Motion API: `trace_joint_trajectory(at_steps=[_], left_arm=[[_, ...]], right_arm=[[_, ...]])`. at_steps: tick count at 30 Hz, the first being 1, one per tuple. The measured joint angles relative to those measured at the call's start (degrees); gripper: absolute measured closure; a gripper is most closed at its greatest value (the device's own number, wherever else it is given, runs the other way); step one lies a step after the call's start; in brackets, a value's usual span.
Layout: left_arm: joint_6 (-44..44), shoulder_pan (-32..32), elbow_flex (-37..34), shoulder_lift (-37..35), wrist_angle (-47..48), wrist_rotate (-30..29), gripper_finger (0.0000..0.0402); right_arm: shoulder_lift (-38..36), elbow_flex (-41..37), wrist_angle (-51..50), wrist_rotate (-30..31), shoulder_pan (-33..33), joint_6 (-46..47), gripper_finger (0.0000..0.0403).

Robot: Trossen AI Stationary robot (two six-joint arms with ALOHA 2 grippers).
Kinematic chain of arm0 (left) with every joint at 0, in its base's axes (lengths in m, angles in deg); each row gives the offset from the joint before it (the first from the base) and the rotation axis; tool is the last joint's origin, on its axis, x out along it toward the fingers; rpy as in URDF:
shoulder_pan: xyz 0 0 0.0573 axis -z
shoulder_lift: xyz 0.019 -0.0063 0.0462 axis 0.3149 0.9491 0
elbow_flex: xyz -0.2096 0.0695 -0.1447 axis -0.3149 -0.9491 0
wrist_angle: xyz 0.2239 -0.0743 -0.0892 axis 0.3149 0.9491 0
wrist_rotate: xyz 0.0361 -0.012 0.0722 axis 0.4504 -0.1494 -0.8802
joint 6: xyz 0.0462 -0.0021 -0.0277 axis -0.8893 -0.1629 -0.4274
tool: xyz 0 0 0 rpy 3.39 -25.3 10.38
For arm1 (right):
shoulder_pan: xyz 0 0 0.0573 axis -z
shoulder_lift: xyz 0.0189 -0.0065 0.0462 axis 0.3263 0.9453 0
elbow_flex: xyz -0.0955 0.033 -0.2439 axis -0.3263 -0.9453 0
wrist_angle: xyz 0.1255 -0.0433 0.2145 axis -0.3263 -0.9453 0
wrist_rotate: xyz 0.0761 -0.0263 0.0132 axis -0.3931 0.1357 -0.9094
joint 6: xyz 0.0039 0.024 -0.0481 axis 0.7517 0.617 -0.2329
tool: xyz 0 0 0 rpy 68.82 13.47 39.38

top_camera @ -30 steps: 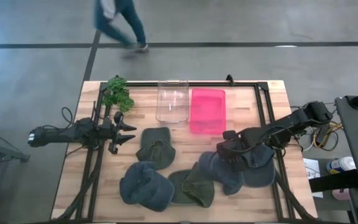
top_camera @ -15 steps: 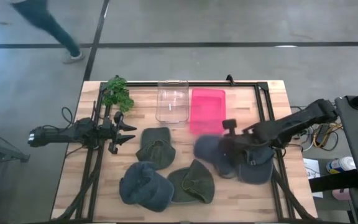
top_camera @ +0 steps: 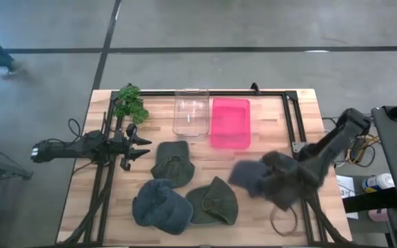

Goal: Pick & Place hat
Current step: Put the middle blue cap into the transparent bin

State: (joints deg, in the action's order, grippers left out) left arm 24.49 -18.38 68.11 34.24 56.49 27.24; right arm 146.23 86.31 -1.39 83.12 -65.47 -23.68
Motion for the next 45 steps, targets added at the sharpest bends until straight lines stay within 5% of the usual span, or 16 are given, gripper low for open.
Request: trace_joint_trajectory(at_steps=[7, 11, 17, 25, 30, 36, 38, 41, 45], left_arm=[[0.0, 0.0, 0.0, 0.0, -0.01, -0.02, 0.0248], [0.0, 0.01, -0.01, 0.0, -0.03, -0.01, 0.0248], [0.01, 0.01, -0.01, 0.0, -0.03, -0.02, 0.0248], [-0.01, 0.01, 0.01, 0.0, -0.03, -0.02, 0.0248], [0.01, 0.01, 0.0, 0.0, -0.01, -0.02, 0.0248], [0.01, 0.01, -0.01, 0.0, -0.03, -0.02, 0.0248], [0.01, 0.01, 0.01, 0.0, 0.01, 0.0, 0.0248], [0.0, 0.0, -0.01, -0.01, 0.09, -0.01, 0.0248], [-0.01, -0.01, -0.01, -0.01, 0.12, -0.02, 0.0248]], right_arm=[[10.9, 0.73, -1.88, 0.11, -18.54, 21.19, 0.0394], [15.42, 4.86, -6.22, 5.68, -22.4, 25.34, 0.0394], [14.08, 4.83, -8.47, 19.35, -15.68, 17.04, 0.0394], [-2.02, -0.8, -8.53, 23.35, -4.72, -1.13, 0.0394], [-4.06, 1.57, -5.8, 23.23, 8.11, -9.21, 0.0394], [-4.55, 5.72, 10.75, 41.66, 4.91, -3.54, 0.0394], [-4.63, 4.09, 11.02, 39.41, 3.34, -2.7, 0.0394], [-2.66, -1.09, 11.17, 28.07, 2.69, -1.69, 0.0394], [0.7, -8.02, 12.6, 21.15, -2.19, 10.71, 0.0394]])
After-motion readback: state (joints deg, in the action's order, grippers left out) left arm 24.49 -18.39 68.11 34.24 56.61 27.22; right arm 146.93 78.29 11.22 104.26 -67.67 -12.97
